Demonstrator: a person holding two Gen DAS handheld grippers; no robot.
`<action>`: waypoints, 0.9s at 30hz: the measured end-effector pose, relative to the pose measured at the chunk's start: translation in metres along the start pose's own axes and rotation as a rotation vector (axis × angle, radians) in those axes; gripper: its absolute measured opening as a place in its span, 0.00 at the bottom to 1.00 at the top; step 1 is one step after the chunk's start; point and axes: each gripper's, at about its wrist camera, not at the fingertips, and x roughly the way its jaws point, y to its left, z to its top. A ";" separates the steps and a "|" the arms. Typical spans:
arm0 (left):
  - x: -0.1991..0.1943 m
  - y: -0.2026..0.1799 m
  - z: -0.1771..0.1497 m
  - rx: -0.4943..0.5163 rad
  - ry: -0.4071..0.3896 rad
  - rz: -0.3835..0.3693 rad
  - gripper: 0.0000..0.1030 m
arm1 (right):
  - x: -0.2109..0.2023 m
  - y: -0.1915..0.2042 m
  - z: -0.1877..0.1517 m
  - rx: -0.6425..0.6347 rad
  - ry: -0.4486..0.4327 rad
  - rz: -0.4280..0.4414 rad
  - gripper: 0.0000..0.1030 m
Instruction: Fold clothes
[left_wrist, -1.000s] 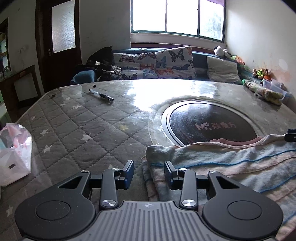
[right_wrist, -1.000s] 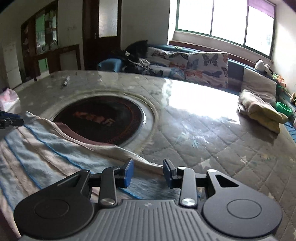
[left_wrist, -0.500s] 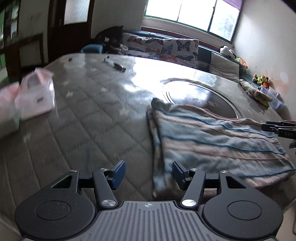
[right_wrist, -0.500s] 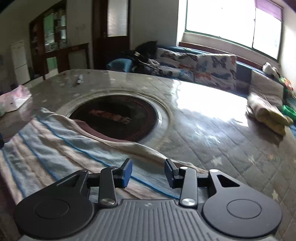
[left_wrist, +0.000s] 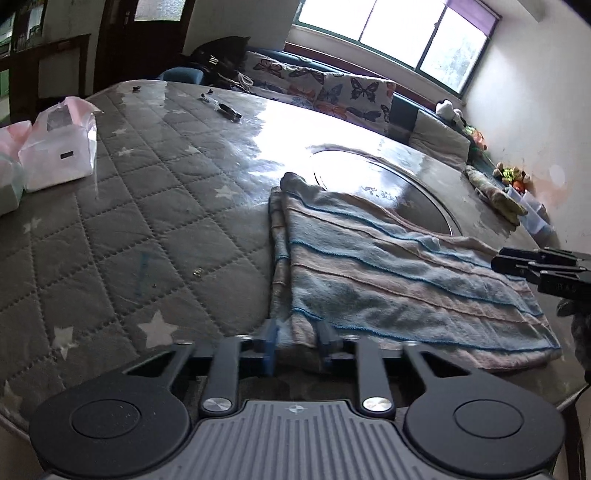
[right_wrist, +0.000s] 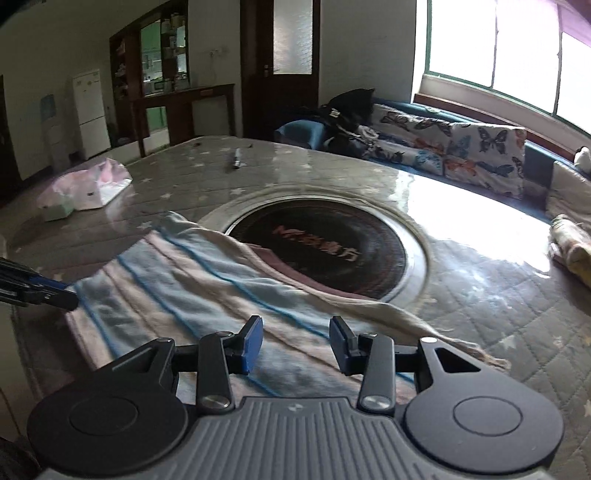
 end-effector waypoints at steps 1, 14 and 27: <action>-0.003 0.001 0.000 -0.014 -0.005 -0.011 0.15 | 0.000 0.003 0.004 -0.001 0.004 0.010 0.39; -0.034 -0.024 0.017 -0.021 -0.116 -0.162 0.12 | 0.014 0.046 0.063 -0.027 0.059 0.150 0.39; -0.029 -0.053 0.027 0.047 -0.145 -0.261 0.11 | 0.072 0.100 0.100 -0.023 0.214 0.300 0.43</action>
